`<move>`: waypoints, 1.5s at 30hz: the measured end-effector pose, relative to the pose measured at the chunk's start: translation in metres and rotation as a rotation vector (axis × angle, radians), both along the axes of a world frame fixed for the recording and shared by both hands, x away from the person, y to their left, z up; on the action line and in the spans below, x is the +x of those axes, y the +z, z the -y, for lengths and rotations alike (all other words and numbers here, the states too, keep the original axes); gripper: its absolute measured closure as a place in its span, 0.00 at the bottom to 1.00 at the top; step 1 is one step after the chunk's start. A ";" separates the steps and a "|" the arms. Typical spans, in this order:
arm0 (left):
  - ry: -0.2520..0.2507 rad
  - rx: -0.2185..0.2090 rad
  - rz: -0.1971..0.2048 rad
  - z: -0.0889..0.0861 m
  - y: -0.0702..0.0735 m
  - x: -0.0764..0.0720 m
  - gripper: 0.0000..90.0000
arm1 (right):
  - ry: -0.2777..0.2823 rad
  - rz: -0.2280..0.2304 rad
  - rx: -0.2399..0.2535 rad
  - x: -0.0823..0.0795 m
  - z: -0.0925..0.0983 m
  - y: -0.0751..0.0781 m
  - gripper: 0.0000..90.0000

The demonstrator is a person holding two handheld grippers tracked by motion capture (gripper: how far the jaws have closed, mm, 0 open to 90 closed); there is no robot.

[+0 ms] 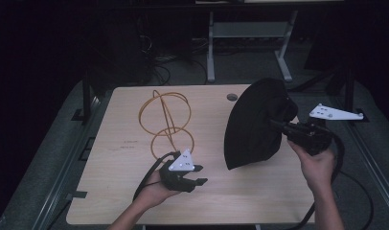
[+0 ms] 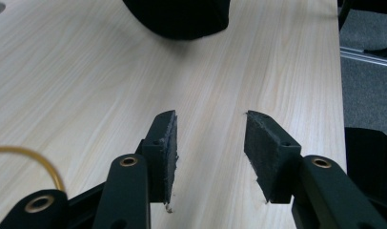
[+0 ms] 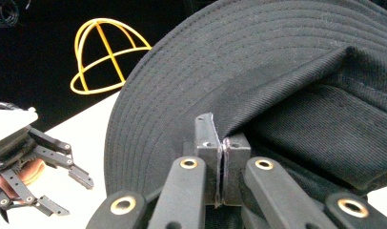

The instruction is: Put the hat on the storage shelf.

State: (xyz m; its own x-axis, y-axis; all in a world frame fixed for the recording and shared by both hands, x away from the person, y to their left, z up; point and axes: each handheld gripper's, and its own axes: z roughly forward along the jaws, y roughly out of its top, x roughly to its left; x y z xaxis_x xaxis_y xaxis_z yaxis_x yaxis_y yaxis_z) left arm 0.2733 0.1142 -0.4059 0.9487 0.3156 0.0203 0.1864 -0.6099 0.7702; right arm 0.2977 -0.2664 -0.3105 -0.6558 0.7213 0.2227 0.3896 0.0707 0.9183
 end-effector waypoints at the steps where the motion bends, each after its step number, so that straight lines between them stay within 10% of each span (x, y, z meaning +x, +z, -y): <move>1: -0.002 0.000 0.004 -0.002 -0.001 0.000 0.59 | 0.003 0.000 -0.003 0.000 -0.001 0.001 0.98; 45: 0.009 -0.037 -0.068 -0.014 -0.034 -0.011 0.44 | 0.155 0.056 -0.076 0.034 -0.074 0.077 0.98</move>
